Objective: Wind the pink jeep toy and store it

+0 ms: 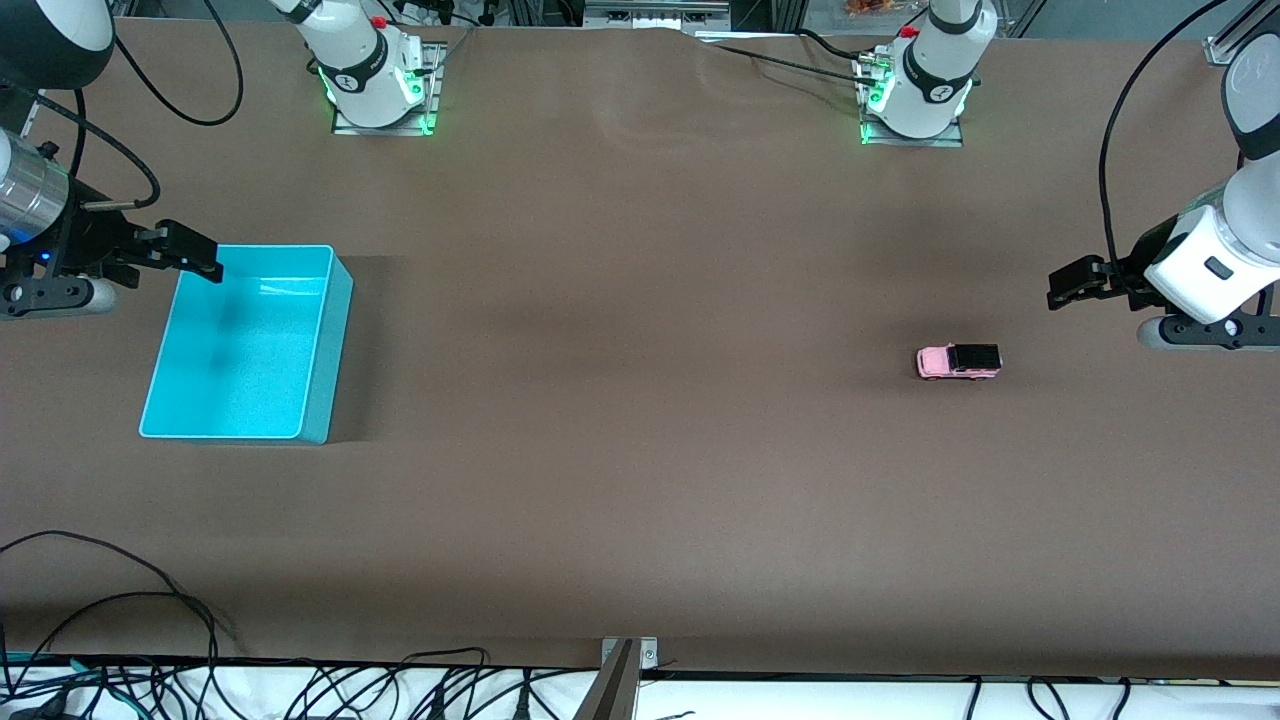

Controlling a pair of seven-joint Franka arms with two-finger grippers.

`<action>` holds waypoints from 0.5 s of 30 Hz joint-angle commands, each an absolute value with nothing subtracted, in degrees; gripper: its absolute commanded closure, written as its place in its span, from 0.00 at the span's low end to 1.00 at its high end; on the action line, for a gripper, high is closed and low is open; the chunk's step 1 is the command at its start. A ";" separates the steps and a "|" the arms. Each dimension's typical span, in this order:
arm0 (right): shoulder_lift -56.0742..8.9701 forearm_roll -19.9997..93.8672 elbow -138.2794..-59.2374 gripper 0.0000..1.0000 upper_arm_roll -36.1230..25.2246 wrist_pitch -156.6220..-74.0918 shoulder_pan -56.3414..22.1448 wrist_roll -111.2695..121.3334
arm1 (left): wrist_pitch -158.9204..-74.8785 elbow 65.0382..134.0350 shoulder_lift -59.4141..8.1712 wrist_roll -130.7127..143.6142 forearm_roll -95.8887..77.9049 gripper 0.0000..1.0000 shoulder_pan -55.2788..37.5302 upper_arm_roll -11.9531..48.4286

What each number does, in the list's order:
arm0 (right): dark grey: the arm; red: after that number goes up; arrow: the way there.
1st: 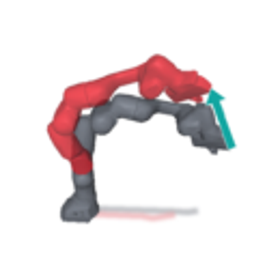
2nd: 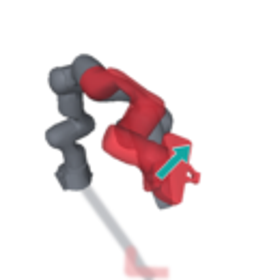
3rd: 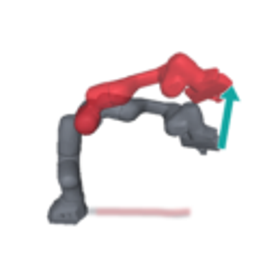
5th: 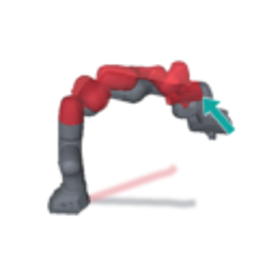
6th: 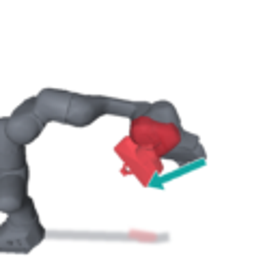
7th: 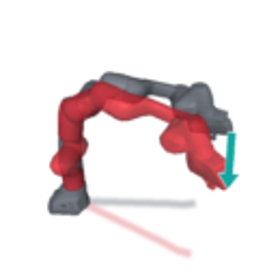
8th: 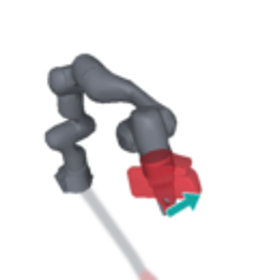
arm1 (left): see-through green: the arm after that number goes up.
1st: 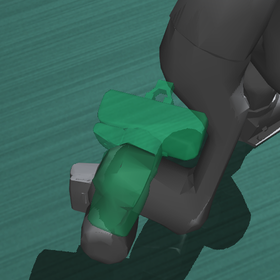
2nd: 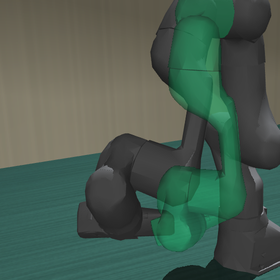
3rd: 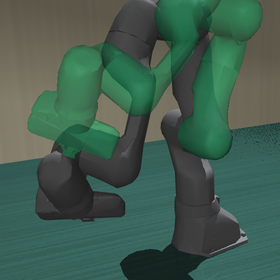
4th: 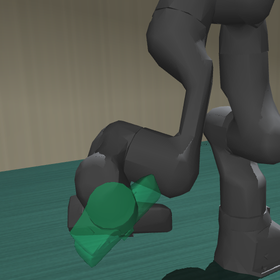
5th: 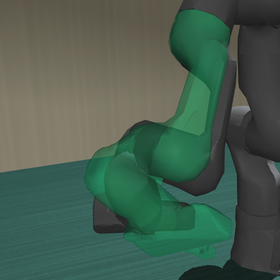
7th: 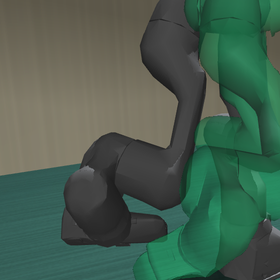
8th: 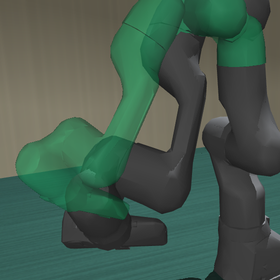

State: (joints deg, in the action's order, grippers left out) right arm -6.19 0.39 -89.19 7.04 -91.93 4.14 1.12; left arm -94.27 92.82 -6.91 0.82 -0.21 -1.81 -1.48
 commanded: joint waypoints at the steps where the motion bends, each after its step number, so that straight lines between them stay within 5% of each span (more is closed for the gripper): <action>1: -6.24 1.49 -88.42 0.00 7.03 -90.97 4.13 1.49 | -93.96 91.14 -7.47 -0.26 0.53 0.00 -1.67 -1.41; 15: -6.33 1.58 -88.42 0.00 7.03 -91.05 4.04 1.49 | -93.96 91.14 -8.09 -0.26 0.53 0.00 -1.76 -1.41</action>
State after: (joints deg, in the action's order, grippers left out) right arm -6.22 0.40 -89.19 7.06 -91.91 4.12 1.12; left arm -94.30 92.53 -7.23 0.82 -0.21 -1.80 -1.48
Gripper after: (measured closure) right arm 0.000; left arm 0.000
